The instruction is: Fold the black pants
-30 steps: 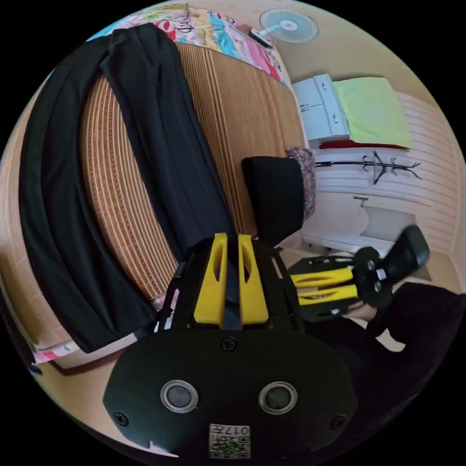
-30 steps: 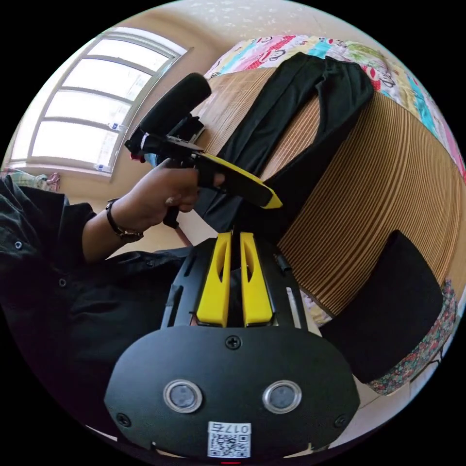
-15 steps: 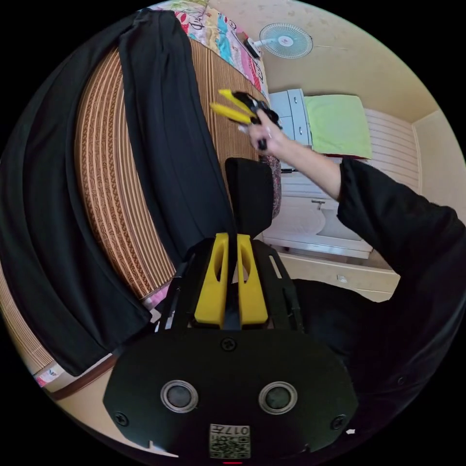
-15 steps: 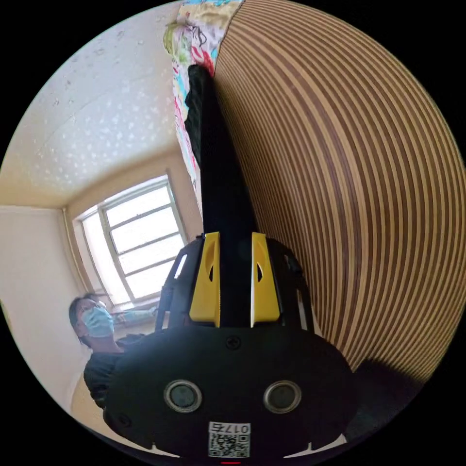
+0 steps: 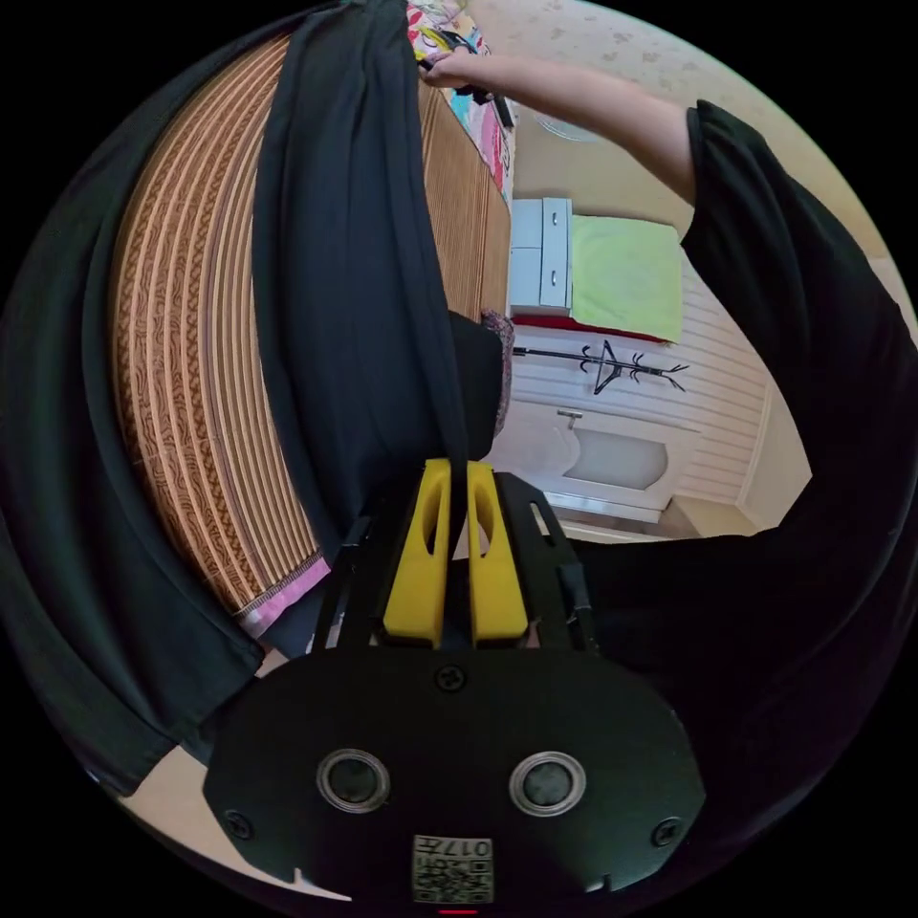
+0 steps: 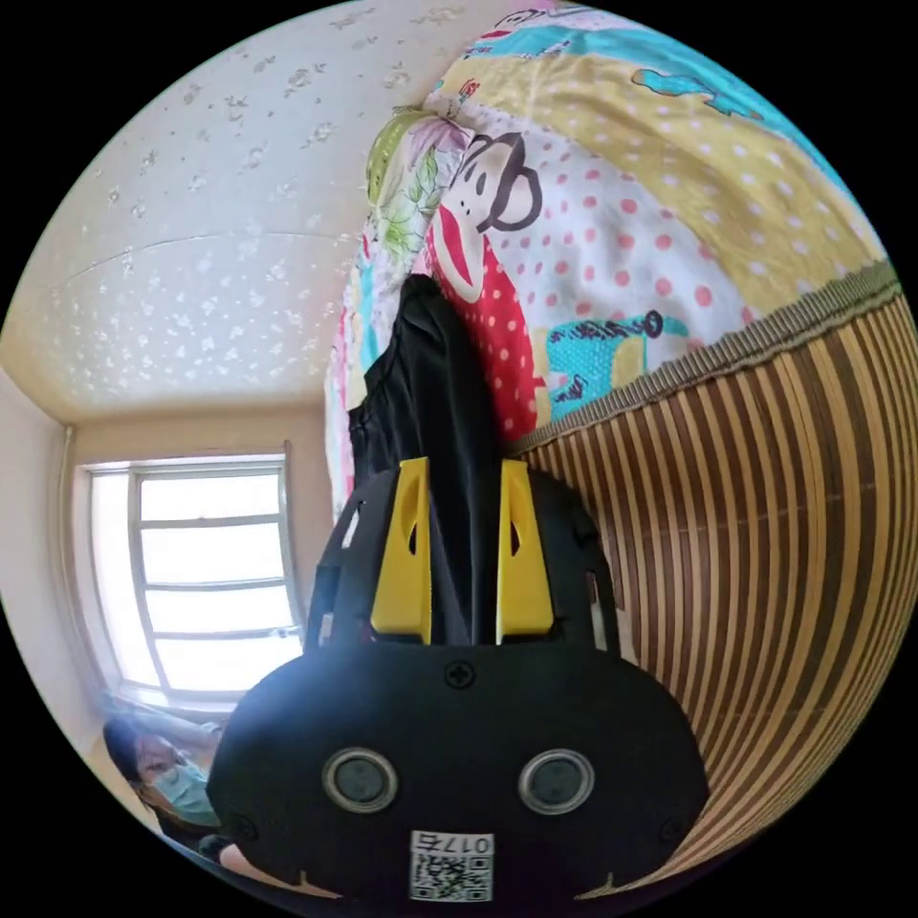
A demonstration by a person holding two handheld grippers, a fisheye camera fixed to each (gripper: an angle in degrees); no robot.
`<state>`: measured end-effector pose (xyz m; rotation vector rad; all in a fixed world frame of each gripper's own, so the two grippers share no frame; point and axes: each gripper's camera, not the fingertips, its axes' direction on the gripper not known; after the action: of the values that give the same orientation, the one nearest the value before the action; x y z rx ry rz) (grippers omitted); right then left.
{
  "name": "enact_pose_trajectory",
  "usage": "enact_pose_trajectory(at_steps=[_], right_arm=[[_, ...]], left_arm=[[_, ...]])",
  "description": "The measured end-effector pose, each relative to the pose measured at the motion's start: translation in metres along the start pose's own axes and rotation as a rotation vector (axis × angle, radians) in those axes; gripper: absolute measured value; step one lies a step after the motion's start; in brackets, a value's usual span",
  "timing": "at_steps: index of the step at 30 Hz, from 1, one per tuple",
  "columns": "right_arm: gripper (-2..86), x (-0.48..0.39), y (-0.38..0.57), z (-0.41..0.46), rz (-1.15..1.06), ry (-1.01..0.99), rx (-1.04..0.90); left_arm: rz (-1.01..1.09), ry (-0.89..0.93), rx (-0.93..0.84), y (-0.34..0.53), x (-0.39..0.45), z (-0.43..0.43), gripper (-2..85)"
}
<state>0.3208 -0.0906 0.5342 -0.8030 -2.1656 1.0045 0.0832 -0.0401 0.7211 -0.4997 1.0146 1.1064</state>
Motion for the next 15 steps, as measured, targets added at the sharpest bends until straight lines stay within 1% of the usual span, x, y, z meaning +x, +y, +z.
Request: enact_pose_trajectory(at_steps=[2,3,5,7,8,9,11,13,15], right_arm=[[5.5,-0.025,-0.003,0.021,0.01,0.271,0.004],[4.9,-0.034,-0.001,0.027,0.005,0.328,0.014],[3.3,-0.089,0.017,0.044,-0.154,0.511,0.128],[2.9,-0.136,0.029,0.07,-0.278,0.647,0.166],[2.7,-0.166,0.038,0.092,-0.373,0.649,0.149],[2.6,-0.181,0.042,0.104,-0.422,0.64,0.135],[2.4,-0.235,0.065,0.162,-0.594,0.635,0.09],[2.2,-0.261,0.08,0.211,-0.633,0.616,0.059],[2.1,-0.269,0.09,0.258,-0.616,0.575,0.024]], left_arm=[[-0.022,0.031,0.02,0.003,-0.006,-0.008,2.4],[-0.042,0.048,0.047,0.006,-0.009,-0.015,2.4],[-0.073,0.078,0.094,0.012,-0.012,-0.028,2.4],[-0.09,0.137,0.163,0.025,-0.012,-0.049,2.3],[-0.091,0.152,0.186,0.029,-0.011,-0.056,2.3],[-0.096,0.187,0.232,0.041,-0.01,-0.072,2.2],[-0.113,0.248,0.308,0.062,-0.013,-0.097,2.1],[-0.162,0.32,0.43,0.097,-0.028,-0.134,2.0],[-0.214,0.31,0.524,0.125,-0.046,-0.165,2.1]])
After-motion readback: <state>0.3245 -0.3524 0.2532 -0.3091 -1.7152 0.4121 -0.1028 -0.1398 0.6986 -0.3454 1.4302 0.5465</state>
